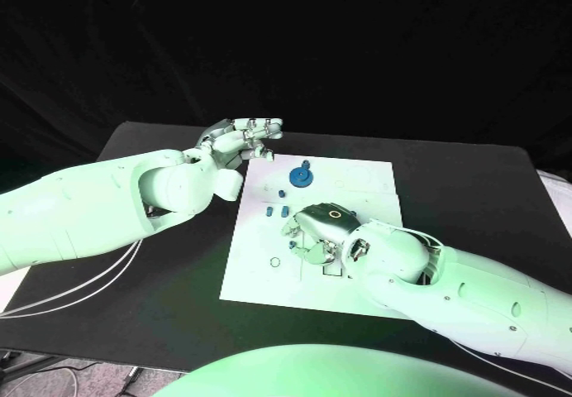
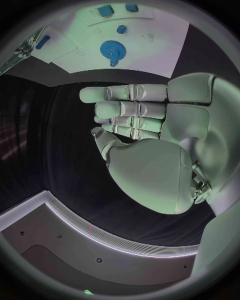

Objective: Assemble the parts on the task board

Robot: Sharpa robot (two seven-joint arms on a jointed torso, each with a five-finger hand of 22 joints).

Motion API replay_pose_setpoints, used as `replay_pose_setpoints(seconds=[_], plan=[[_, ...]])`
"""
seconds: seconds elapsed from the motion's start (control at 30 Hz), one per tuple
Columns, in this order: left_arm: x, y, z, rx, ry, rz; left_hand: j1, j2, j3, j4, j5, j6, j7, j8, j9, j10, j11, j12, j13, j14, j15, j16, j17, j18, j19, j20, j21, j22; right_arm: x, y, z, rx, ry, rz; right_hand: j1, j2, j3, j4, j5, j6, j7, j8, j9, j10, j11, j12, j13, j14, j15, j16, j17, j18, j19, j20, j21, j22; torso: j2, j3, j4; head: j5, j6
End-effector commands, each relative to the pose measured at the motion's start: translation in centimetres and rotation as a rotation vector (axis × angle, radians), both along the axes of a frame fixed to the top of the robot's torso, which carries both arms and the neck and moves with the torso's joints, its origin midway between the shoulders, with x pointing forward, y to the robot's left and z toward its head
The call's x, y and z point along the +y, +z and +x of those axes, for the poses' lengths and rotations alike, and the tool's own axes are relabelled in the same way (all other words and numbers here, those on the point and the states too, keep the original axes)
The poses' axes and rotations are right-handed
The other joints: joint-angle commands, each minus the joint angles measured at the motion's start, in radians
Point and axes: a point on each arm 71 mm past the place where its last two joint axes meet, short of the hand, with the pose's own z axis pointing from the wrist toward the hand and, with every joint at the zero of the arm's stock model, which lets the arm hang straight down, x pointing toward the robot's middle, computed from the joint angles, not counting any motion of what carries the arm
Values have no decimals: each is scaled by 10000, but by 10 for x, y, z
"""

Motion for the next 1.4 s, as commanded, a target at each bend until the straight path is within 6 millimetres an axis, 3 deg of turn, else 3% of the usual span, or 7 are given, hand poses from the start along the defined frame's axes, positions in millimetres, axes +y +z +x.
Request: replay_pose_setpoints(seconds=[0.03, 0.23, 0.33, 0.57, 0.77, 1.0, 1.4], plan=[[-2, 1, 0, -85, -171, -24, 72, 12, -10, -67, 34, 2, 41, 57, -16, -80, -15, 33, 9, -65, 20, -13, -9, 102, -37, -16, -56, -14, -6, 1, 1, -145, -445, 342, 90, -88, -174, 2, -10, -64, -5, 17, 13, -55, 4, 108, 24, -49, -8, -129, -167, 110, -63, 19, -106, -128, -3, 11, 10, -37, 16], [-1, 1, 0, -175, -182, 133, 72, 17, -11, -68, 34, 1, 42, 57, -16, -85, -14, 37, 10, -71, 21, -19, -24, 101, -37, -15, -57, -14, -21, 19, 1, -335, -791, 1218, 190, 20, -354, 29, 190, 284, 102, 98, 60, 234, -70, 468, 44, 21, -77, -180, -276, 100, 34, -38, -126, -127, -9, 22, -21, -70, 69], [0, 1, 0, -191, -176, 166, 72, 17, -11, -68, 34, 1, 42, 57, -16, -85, -14, 37, 10, -71, 21, -19, -24, 101, -37, -15, -57, -14, -33, 31, 3, -438, -1025, 1398, 235, 71, -344, 37, 305, 458, 89, 126, 73, 389, -93, 602, 38, 71, -100, -147, -251, 79, 123, -58, -74, -45, -13, 1, -27, -98, 97], [1, 1, 0, -202, -156, 198, 72, 17, -11, -68, 34, 1, 42, 57, -16, -85, -14, 37, 10, -71, 21, -19, -24, 101, -37, -15, -57, -14, -74, 54, 19, -959, -1858, 819, 110, -35, -359, 184, 246, 937, -200, 161, 87, 912, -327, 792, -19, 187, -279, -29, -161, 22, 358, -172, 104, 214, -18, -2, -117, -271, 242], [1, 1, 0, -211, -185, 185, 77, 28, -10, -75, 37, 0, 41, 59, -18, -94, -15, 45, 13, -80, 22, -24, -38, 101, -39, -15, -59, -16, -101, 55, 32, -1036, -2441, -154, 28, -274, -780, 334, -104, 857, -365, 19, 28, 581, -290, 549, -20, 200, -250, -101, -276, 28, 310, -182, 6, 106, -30, -6, -153, -317, 308], [1, 0, 0, -197, -195, 182, 73, 33, -14, -75, 37, -2, 43, 59, -19, -101, -12, 51, 15, -81, 23, -20, -37, 101, -41, -14, -60, -17, -105, 52, 34, -906, -2442, -498, 262, -223, -1454, 469, -190, 770, -496, 9, 13, 386, -233, 449, -9, 200, -234, -130, -343, 37, 306, -148, -53, 58, -37, -2, -138, -362, 326], [0, -1, -1, -177, -219, 176, 73, 33, -14, -75, 37, -2, 43, 59, -19, -101, -12, 51, 15, -81, 23, -20, -37, 101, -41, -14, -60, -17, -103, 44, 37, -533, -2392, -836, 447, -22, -1590, 543, -170, 788, -476, 22, 20, 462, -228, 494, 5, 200, -215, -142, -377, 37, 312, -144, -75, 39, -21, -9, -144, -371, 330]])
